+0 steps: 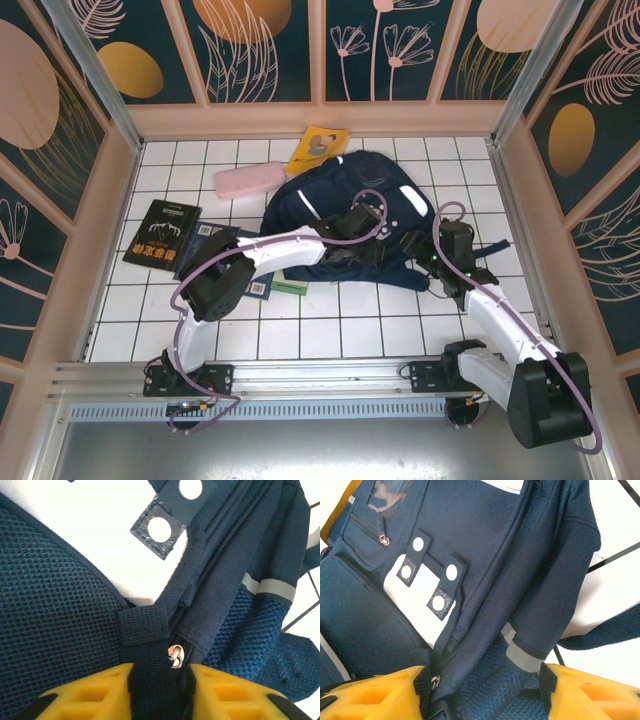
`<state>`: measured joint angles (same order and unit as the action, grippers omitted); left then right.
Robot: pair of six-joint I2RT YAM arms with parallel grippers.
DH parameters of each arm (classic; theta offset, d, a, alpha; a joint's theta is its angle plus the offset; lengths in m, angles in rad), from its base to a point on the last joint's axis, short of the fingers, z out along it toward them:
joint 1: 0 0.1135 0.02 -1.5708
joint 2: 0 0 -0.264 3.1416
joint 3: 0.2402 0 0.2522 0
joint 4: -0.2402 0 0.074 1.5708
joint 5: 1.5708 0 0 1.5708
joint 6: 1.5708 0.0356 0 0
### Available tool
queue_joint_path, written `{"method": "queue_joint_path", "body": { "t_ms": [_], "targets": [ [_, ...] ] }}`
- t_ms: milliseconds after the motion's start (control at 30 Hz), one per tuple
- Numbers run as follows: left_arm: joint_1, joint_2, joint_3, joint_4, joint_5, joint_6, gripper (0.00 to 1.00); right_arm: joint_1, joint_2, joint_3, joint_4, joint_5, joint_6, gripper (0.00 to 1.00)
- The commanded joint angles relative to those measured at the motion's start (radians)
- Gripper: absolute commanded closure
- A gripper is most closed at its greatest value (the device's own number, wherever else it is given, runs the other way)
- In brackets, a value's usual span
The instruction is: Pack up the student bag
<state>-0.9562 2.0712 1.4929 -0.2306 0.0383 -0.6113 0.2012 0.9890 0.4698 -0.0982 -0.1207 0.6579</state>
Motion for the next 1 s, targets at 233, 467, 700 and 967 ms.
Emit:
{"method": "queue_joint_path", "body": {
  "t_ms": [233,467,700,967],
  "targets": [
    [-0.077,-0.158,-0.145,0.042,0.167,0.088,0.93,-0.011,-0.012,-0.007,-0.011,0.018,0.000,0.38],
    [-0.093,-0.266,-0.252,0.038,0.220,0.111,0.77,-0.012,-0.010,-0.006,-0.011,0.018,-0.008,0.38],
    [-0.088,-0.318,-0.242,-0.021,-0.100,0.091,0.66,-0.012,0.048,-0.004,0.001,-0.014,-0.008,0.37],
    [-0.087,-0.267,-0.207,-0.060,-0.265,0.072,0.52,-0.013,0.125,0.003,0.033,-0.045,0.009,0.37]
  ]
}}
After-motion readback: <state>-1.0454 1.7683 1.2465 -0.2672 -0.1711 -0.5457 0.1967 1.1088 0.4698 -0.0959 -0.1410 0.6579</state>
